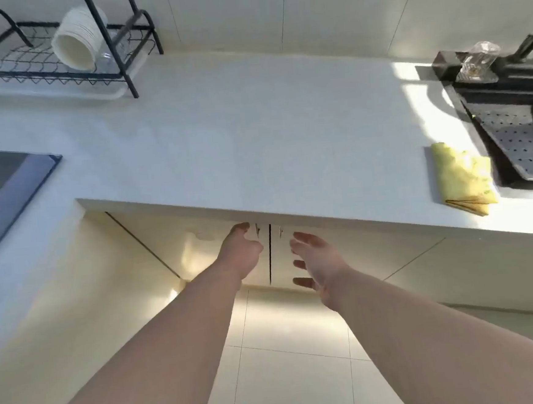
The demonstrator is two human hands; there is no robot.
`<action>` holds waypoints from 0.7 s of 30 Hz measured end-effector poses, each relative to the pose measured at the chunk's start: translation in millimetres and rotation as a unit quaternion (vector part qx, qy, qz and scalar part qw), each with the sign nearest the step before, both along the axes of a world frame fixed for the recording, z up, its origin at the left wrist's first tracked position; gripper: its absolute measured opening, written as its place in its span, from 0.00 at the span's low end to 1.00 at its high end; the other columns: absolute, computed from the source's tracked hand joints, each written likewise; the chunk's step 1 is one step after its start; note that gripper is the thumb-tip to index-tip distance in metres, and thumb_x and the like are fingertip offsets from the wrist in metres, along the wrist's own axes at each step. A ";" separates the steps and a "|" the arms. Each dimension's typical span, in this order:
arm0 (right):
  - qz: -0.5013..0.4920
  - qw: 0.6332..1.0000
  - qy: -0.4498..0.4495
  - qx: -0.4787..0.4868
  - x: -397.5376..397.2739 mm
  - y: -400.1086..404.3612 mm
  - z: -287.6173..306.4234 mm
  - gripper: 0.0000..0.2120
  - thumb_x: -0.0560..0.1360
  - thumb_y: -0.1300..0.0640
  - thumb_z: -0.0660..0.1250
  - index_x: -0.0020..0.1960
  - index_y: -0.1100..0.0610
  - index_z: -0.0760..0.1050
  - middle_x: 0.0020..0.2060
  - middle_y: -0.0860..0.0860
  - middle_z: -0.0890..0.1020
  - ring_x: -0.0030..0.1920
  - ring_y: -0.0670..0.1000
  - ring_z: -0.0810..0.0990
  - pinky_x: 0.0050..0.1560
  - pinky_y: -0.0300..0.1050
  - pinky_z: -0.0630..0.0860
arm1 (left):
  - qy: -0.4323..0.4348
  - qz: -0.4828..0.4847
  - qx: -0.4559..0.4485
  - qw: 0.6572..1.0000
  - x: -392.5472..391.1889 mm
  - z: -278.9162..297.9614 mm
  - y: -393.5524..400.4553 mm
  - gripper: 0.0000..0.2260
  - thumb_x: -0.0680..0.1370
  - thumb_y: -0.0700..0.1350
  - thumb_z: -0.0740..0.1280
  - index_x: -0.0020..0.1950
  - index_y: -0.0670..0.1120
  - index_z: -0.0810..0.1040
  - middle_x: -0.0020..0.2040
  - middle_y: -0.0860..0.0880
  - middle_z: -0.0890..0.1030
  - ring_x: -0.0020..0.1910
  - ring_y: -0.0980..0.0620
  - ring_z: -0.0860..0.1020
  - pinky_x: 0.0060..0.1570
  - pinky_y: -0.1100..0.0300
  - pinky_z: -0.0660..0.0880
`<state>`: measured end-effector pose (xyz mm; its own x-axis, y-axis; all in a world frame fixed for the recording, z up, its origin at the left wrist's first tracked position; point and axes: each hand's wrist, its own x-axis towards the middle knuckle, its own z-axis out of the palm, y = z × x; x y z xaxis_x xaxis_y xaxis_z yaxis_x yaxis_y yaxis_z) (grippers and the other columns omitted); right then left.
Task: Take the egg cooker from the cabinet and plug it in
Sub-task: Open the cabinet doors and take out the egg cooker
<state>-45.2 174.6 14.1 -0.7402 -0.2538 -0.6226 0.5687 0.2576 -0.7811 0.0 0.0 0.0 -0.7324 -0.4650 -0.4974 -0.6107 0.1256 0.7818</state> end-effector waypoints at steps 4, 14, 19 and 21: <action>0.043 0.999 0.001 0.005 -12.7 -10.8 -11.6 0.16 0.84 0.54 0.66 0.68 0.38 0.77 0.62 0.43 0.80 0.65 0.51 0.79 0.55 0.52 0.84 | 0.022 -0.022 0.004 1.000 -5.1 -19.2 -2.6 0.29 0.79 0.34 0.65 0.80 0.50 0.70 0.75 0.53 0.75 0.54 0.61 0.77 0.43 0.70 0.69; 0.119 0.985 0.082 0.091 -30.3 -24.5 -8.5 0.16 0.84 0.56 0.62 0.66 0.43 0.81 0.61 0.44 0.81 0.58 0.50 0.80 0.56 0.49 0.81 | 0.015 -0.100 -0.105 0.989 11.5 -36.3 -16.0 0.26 0.80 0.33 0.59 0.74 0.53 0.75 0.65 0.58 0.77 0.61 0.52 0.76 0.50 0.62 0.73; 0.148 0.964 0.169 0.142 -13.5 -20.2 -15.7 0.12 0.85 0.54 0.65 0.66 0.50 0.81 0.58 0.52 0.86 0.42 0.51 0.78 0.43 0.39 0.75 | 0.019 -0.095 -0.100 0.990 31.2 -33.7 -14.7 0.24 0.81 0.34 0.58 0.73 0.52 0.77 0.63 0.58 0.79 0.60 0.49 0.79 0.50 0.59 0.74; 0.169 0.954 0.190 0.158 -2.5 -13.2 -16.5 0.15 0.84 0.48 0.66 0.69 0.49 0.80 0.57 0.53 0.87 0.45 0.53 0.78 0.50 0.45 0.76 | 0.015 -0.086 -0.096 0.992 42.1 -31.8 -11.7 0.22 0.81 0.35 0.59 0.72 0.52 0.78 0.64 0.57 0.81 0.61 0.49 0.79 0.52 0.58 0.74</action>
